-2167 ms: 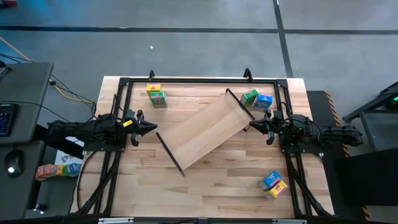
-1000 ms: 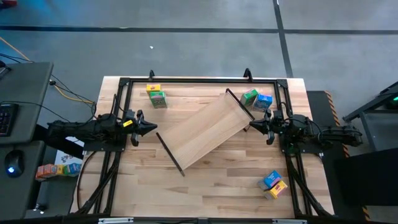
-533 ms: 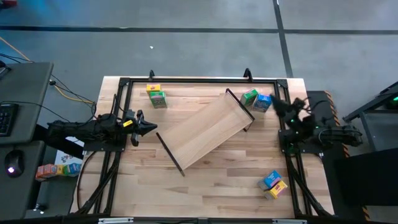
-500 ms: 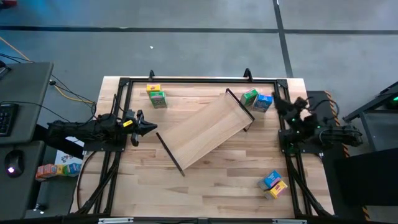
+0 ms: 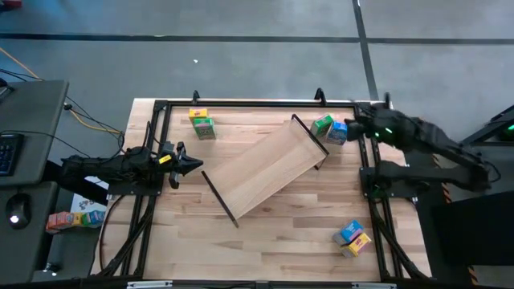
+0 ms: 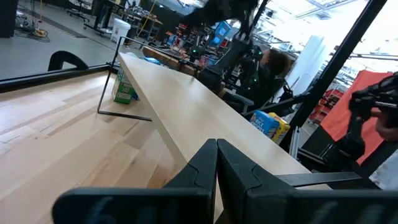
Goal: Stack cereal on shelf
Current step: Put the top blue cereal box on the shelf
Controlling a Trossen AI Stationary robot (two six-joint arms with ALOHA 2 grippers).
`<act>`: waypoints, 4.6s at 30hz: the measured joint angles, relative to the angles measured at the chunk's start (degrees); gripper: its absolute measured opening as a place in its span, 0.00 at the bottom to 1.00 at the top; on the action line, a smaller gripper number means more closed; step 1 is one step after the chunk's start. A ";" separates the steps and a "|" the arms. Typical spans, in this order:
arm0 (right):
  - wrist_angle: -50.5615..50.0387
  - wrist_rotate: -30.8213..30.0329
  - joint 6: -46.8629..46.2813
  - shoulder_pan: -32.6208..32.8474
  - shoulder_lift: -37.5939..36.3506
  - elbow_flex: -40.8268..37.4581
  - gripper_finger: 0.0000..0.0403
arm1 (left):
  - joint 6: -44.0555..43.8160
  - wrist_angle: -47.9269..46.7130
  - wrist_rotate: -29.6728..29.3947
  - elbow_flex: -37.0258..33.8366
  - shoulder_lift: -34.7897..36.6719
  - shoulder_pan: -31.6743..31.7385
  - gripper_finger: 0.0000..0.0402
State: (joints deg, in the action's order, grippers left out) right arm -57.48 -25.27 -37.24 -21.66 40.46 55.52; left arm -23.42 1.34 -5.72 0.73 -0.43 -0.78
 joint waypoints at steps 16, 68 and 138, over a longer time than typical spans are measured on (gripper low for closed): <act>-20.18 17.23 48.17 -27.38 39.66 15.88 0.63 | 0.00 0.00 0.01 0.00 0.00 0.00 0.01; -32.16 27.43 42.39 -22.69 33.84 40.58 0.14 | 0.00 -0.02 0.01 -0.01 0.00 -0.01 0.01; -32.60 13.39 63.26 7.42 61.43 66.02 0.43 | 0.00 0.00 0.02 -0.02 0.00 -0.02 0.01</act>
State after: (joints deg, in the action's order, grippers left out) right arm -90.08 -11.88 26.02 -14.24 101.89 121.54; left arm -23.42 1.34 -5.69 0.72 -0.43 -0.79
